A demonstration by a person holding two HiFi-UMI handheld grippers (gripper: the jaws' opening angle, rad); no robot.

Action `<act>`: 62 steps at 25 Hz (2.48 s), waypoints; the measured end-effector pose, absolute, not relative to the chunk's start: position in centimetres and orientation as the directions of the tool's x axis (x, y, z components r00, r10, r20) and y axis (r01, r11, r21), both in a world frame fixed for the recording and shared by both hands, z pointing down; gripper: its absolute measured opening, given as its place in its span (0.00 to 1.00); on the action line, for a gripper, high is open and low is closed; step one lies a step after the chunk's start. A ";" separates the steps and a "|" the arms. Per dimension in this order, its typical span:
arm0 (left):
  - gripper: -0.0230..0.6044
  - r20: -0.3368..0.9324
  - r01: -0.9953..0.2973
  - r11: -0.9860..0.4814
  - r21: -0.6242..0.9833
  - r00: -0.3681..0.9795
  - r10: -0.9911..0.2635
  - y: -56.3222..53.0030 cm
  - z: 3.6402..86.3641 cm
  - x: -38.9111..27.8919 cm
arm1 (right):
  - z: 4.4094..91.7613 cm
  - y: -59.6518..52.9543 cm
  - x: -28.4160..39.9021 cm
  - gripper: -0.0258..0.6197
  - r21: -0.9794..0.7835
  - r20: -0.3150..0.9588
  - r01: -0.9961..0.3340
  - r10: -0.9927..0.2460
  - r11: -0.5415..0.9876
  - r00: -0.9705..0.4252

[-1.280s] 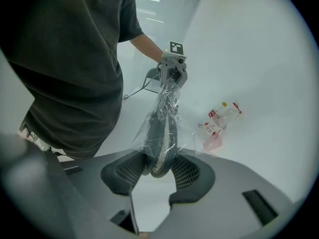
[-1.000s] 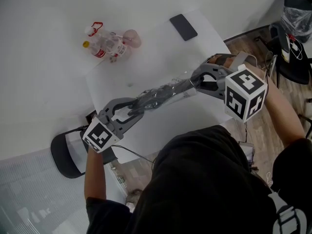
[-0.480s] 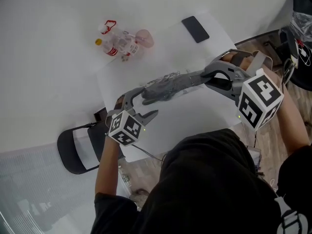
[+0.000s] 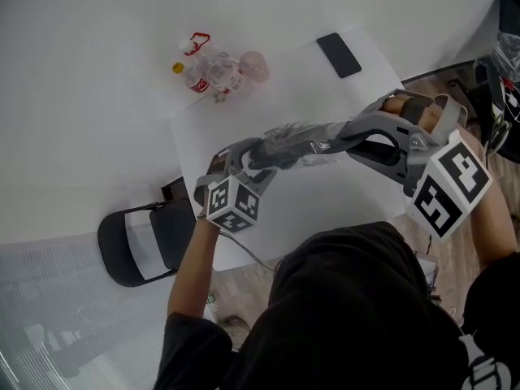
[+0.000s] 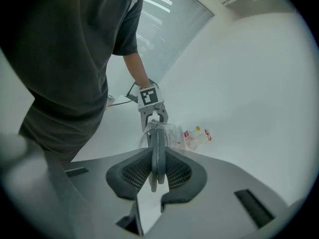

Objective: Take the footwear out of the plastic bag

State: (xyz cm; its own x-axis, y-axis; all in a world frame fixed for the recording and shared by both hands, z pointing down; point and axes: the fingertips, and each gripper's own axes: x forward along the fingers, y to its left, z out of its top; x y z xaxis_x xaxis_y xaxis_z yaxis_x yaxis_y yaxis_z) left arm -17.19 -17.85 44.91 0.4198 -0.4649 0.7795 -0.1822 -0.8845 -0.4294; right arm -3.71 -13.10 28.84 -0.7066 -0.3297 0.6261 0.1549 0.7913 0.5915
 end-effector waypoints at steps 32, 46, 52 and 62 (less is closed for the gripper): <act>0.76 0.529 -0.340 -0.881 -0.329 0.707 -0.469 -17.0 40.5 -15.3 | 29.5 -12.4 -4.2 0.16 0.584 0.636 0.193 -0.297 0.788 -0.712; 0.27 0.674 -0.150 -0.889 -0.434 0.601 -0.430 -15.6 43.7 -14.0 | 27.9 -10.7 -6.2 0.16 0.531 0.579 0.184 -0.195 0.827 -0.792; 0.26 0.682 -0.171 -0.900 -0.401 0.600 -0.418 -14.9 44.4 -14.0 | 29.0 -10.1 -6.1 0.16 0.528 0.600 0.202 -0.193 0.825 -0.777; 0.26 0.710 -0.227 -0.902 -0.366 0.558 -0.429 -15.8 45.8 -16.4 | 27.8 -11.6 -5.2 0.16 0.506 0.580 0.166 -0.191 0.846 -0.792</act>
